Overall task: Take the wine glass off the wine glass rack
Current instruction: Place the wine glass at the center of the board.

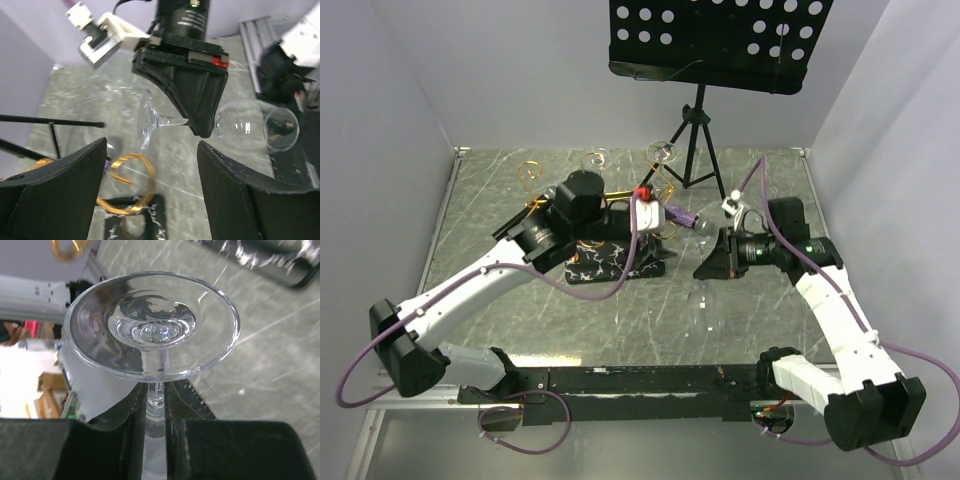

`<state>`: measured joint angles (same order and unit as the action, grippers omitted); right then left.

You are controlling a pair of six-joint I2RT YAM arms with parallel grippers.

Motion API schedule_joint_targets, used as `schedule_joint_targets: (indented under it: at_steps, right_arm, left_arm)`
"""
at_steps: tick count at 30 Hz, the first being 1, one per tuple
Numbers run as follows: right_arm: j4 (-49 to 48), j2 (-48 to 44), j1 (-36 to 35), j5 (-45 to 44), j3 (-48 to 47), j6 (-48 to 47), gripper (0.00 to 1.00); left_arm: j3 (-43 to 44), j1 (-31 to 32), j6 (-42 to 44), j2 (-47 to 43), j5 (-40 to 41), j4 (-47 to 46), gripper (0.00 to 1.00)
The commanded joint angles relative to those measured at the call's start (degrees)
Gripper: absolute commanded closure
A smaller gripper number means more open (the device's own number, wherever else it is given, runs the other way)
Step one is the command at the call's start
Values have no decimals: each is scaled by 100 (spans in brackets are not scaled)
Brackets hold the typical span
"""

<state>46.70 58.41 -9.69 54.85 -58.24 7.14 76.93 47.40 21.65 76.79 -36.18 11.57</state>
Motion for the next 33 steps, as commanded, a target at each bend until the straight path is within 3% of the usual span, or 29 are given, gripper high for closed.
schedule_joint_targets:
  at_steps: [1, 5, 12, 17, 21, 24, 33]
  right_arm:
    - [173, -348, -129, 359, 426, 209, 100]
    - [94, -366, -296, 386, 945, 384, 100]
    - [-398, 3, -674, 412, 1455, 929, 100]
    - [-521, 240, -902, 579, 1877, 1193, 100]
    - [-688, 355, -920, 719, 2149, 1501, 100]
    - [-1030, 478, -946, 1044, 2360, 1799, 100]
    - [-1260, 768, -1237, 1187, 2528, 1853, 100]
  left_arm:
    - [-606, 85, 514, -699, -152, 143, 26]
    - [-1669, 156, 1112, -1236, -170, 100, 27]
    - [-2699, 402, 939, -1404, -144, -251, 31]
    - [-3464, 490, -745, -1509, 374, -1479, 28]
    - [-4079, 718, -2599, -1632, 1550, -2692, 21]
    - [-4361, 938, -3419, -1449, 1947, -3230, 20]
    - [-4703, 1008, -4827, -719, 1606, -4469, 19]
